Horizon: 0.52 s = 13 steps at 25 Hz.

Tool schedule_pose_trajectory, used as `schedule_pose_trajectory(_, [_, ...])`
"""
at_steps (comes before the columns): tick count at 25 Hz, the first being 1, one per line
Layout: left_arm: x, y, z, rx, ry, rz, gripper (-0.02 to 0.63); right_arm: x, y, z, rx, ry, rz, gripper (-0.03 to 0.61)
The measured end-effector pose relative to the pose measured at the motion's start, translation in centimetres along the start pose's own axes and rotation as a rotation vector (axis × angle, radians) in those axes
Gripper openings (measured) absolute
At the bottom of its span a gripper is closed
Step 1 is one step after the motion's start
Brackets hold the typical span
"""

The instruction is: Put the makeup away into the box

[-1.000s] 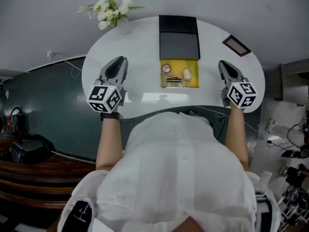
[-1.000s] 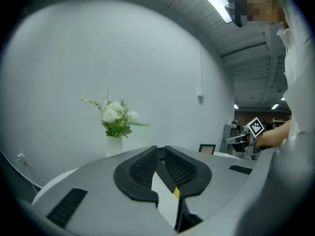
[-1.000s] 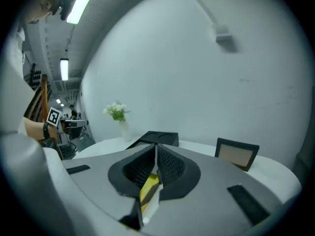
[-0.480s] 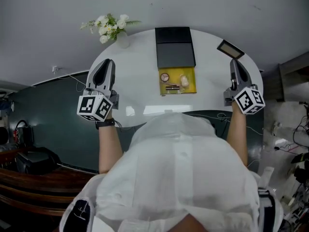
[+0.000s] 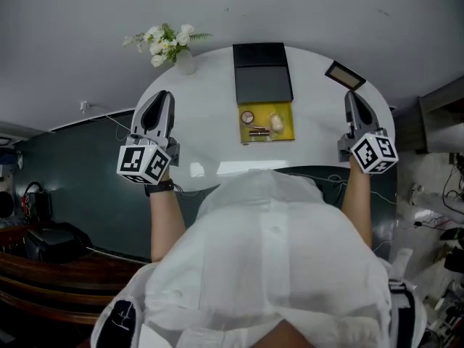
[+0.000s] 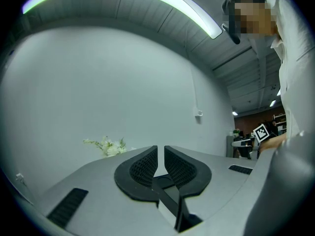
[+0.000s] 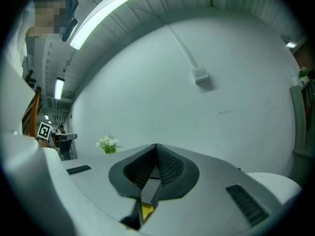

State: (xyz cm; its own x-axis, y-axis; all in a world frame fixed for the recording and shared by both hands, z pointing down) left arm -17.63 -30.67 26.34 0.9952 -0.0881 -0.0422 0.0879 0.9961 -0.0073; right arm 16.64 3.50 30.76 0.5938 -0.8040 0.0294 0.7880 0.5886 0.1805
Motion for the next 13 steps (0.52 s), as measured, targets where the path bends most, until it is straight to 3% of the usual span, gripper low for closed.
schedule_pose_trajectory(13, [0.7, 0.4, 0.5, -0.01, -0.006, 0.019, 0.052, 0.8, 0.1, -0.1, -0.017, -0.019, -0.034, 0.011])
Point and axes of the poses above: the fingertips, and each gripper's own axes: x forward along the fingers, y to its right, z out of its underside, the point moved 6 cm from there along -x, backward along the fingers, and after that the axes turned 12 degrees about z, right-handed, at the moved point
